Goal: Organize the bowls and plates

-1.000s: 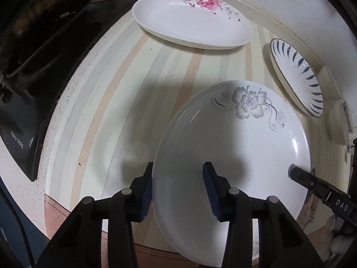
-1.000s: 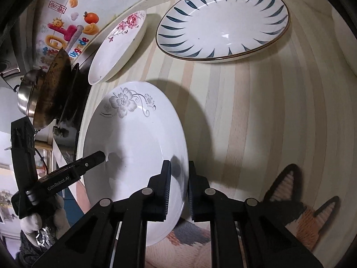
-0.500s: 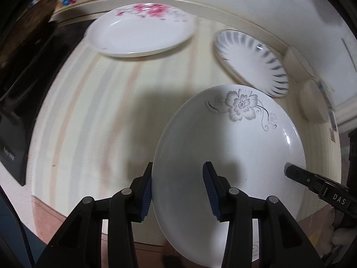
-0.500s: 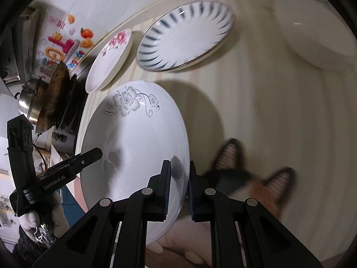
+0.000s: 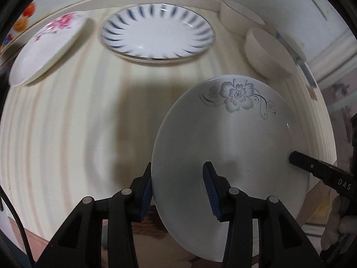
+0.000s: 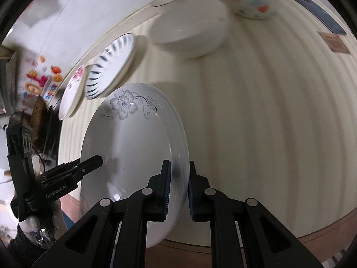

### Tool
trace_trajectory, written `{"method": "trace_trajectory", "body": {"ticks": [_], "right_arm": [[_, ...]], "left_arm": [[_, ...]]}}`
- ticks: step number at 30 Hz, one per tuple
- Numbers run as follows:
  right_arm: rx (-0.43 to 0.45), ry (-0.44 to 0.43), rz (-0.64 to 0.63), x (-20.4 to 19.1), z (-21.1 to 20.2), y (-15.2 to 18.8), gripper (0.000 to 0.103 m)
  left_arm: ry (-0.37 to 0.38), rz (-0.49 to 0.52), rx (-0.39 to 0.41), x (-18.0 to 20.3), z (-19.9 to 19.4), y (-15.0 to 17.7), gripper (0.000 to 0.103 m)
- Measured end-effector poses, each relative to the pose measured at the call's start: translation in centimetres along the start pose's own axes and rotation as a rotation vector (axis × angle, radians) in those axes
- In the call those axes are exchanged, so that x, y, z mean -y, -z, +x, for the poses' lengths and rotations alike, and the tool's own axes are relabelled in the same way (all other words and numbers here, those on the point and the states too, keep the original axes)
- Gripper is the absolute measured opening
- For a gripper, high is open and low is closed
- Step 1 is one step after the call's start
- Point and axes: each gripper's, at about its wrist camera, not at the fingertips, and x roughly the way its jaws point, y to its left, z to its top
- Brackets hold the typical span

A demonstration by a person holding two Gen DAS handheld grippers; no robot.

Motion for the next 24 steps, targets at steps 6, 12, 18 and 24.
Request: {"method": "trace_trajectory", "body": {"ticks": [6, 12, 18, 24], "right_arm": [[0.009, 0.007, 0.029, 2.0, -0.1, 0.4, 0.015], [0.002, -0.003, 0.044, 2.7, 0.1, 0.7, 0.015], [-0.042, -0.018, 0.043, 2.6, 0.1, 0.3, 0.019], [-0.014, -0.018, 0.032, 1.0, -5.4, -2.0, 0.035]], "left_arm": [[-0.026, 0.053, 0.002, 1.6, 0.6, -0.6, 0.039], [-0.063, 0.069, 0.005, 2.2, 0.9, -1.0, 0.040], [-0.057, 0.039, -0.022, 2.9, 1.2, -1.5, 0.039], [-0.023, -0.116, 0.095, -0.6, -6.0, -2.9, 0.041]]}}
